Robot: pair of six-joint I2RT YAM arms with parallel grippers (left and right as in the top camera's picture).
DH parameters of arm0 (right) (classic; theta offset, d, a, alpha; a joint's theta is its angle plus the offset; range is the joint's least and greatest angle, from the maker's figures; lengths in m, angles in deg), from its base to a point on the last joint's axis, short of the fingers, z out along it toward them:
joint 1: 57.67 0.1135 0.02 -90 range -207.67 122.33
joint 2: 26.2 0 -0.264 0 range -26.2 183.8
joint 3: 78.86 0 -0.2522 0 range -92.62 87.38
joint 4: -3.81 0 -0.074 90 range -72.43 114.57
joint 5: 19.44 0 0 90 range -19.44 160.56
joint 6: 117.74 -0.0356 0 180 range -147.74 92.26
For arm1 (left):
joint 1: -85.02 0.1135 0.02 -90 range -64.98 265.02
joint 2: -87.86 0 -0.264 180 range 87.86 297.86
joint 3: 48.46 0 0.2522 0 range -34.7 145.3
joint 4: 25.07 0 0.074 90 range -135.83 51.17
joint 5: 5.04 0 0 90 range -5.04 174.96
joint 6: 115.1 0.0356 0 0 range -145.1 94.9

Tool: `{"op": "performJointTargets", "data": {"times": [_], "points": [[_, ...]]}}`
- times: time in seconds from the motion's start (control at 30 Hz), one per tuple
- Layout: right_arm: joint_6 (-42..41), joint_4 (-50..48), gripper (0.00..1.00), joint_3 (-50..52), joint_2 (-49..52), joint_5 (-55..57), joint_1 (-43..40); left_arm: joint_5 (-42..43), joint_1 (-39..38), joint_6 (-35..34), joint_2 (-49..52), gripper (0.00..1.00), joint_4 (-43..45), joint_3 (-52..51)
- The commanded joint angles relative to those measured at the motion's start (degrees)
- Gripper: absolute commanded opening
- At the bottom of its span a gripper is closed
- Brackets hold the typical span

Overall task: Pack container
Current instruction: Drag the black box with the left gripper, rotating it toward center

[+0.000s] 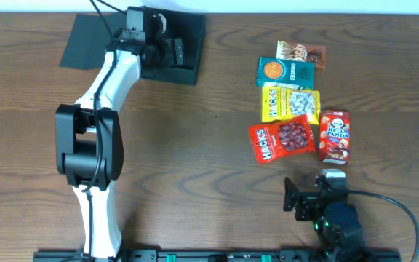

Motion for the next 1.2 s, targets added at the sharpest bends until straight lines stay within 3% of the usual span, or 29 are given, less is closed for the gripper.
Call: {"op": "performJointTargets", "data": {"times": [0.0,0.13,0.5,0.7,1.17], "points": [[0.2,0.0,0.99,0.6,-0.3,0.2,-0.4,-1.3,0.1,0.6,1.5,0.95,-2.8,0.0],[0.2,0.0,0.99,0.6,-0.3,0.2,-0.4,-1.3,0.1,1.8,1.5,0.95,-7.1,0.0],[0.2,0.0,0.99,0.6,-0.3,0.2,-0.4,-1.8,0.1,17.2,1.5,0.96,-24.6,0.0],[0.2,0.0,0.99,0.6,-0.3,0.2,-0.4,-11.1,-1.4,24.7,1.5,0.95,-34.0,0.0],[0.2,0.0,0.99,0.6,-0.3,0.2,-0.4,-18.3,-16.5,39.1,1.5,0.95,-37.1,0.0]]}}
